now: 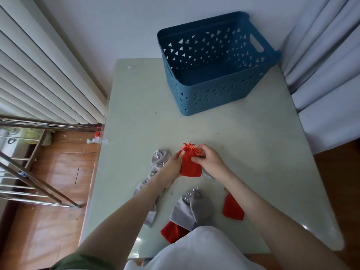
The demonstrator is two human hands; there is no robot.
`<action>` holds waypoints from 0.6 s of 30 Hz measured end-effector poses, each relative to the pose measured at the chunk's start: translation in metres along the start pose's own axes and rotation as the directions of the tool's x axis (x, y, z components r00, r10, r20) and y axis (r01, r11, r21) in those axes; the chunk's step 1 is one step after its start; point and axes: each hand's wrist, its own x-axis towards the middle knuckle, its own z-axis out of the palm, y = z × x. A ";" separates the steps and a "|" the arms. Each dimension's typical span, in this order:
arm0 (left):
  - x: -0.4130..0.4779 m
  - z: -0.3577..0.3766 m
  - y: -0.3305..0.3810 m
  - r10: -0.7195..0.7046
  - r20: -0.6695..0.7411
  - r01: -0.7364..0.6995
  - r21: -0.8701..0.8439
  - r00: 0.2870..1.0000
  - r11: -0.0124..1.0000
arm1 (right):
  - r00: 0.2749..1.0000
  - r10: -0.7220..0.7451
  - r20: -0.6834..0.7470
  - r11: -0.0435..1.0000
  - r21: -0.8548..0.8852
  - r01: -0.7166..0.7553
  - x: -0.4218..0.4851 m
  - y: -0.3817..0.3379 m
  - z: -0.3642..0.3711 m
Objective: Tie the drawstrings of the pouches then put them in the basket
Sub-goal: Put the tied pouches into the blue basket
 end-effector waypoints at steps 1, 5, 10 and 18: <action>0.000 -0.001 0.000 -0.001 -0.016 0.000 -0.011 1.000 1.000 | 1.000 -0.019 0.005 0.999 -0.038 0.019 0.001 0.000 0.000; -0.003 -0.004 -0.001 0.038 0.049 -0.035 -0.059 0.998 0.998 | 0.997 -0.079 -0.007 0.993 -0.089 0.078 0.002 -0.004 0.003; 0.001 -0.015 -0.012 0.131 -0.061 -0.127 0.063 0.989 0.990 | 1.000 -0.002 -0.018 0.998 0.062 0.003 0.007 0.008 -0.002; 0.003 -0.038 -0.023 -0.034 -0.181 0.018 -0.086 0.983 0.996 | 0.943 -0.115 0.312 0.378 -0.864 0.332 0.011 0.041 0.008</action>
